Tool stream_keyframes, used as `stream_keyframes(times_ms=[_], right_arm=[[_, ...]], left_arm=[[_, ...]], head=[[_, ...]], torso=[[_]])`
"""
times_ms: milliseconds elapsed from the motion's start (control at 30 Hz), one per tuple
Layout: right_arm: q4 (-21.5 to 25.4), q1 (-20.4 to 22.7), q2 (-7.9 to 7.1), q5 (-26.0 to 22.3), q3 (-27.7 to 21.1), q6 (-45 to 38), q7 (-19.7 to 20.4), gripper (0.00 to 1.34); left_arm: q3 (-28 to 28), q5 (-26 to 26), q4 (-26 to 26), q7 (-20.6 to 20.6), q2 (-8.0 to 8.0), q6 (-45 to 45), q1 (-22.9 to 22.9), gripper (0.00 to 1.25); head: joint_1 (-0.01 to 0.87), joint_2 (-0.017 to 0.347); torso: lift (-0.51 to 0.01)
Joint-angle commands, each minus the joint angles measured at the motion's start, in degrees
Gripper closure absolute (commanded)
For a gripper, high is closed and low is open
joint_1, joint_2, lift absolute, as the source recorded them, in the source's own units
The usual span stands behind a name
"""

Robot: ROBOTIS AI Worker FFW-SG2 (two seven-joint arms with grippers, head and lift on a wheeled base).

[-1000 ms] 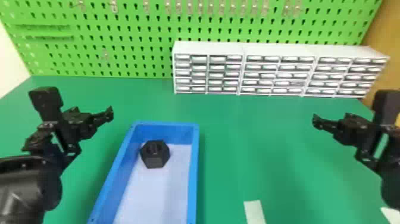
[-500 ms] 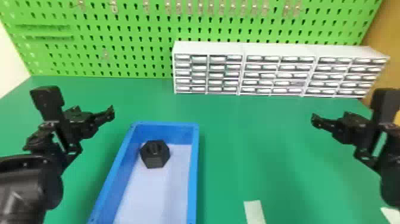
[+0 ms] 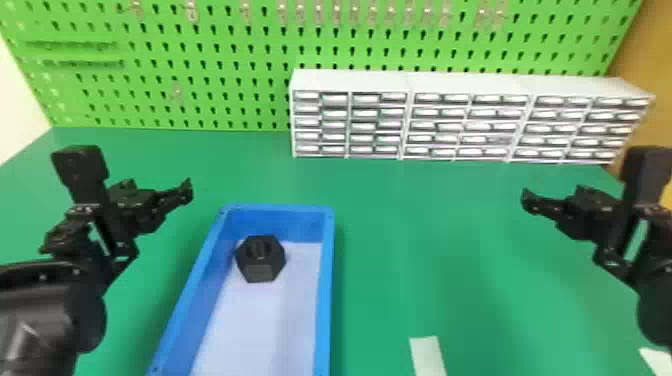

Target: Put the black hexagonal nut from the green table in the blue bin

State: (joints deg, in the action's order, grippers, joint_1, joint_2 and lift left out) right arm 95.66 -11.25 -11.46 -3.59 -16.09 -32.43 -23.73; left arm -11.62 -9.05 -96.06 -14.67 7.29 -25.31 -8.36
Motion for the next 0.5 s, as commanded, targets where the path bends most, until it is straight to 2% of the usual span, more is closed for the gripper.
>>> stream_keyframes(times_ms=[0,467], right_arm=[[0.06,0.08,-0.06,-0.01,-0.17,0.0,0.0,0.16],[0.06,0.35,-0.15,-0.1,-0.88,0.27,-0.18,0.16]], left_arm=[[-0.06,0.0,0.0,0.0,0.0,0.0,0.1,0.12],[-0.24,0.0,0.0,0.0,0.0,0.0,0.27,0.12]], head=[[0.666,0.032],[0.666,0.032]], torso=[[-0.1],[-0.1]])
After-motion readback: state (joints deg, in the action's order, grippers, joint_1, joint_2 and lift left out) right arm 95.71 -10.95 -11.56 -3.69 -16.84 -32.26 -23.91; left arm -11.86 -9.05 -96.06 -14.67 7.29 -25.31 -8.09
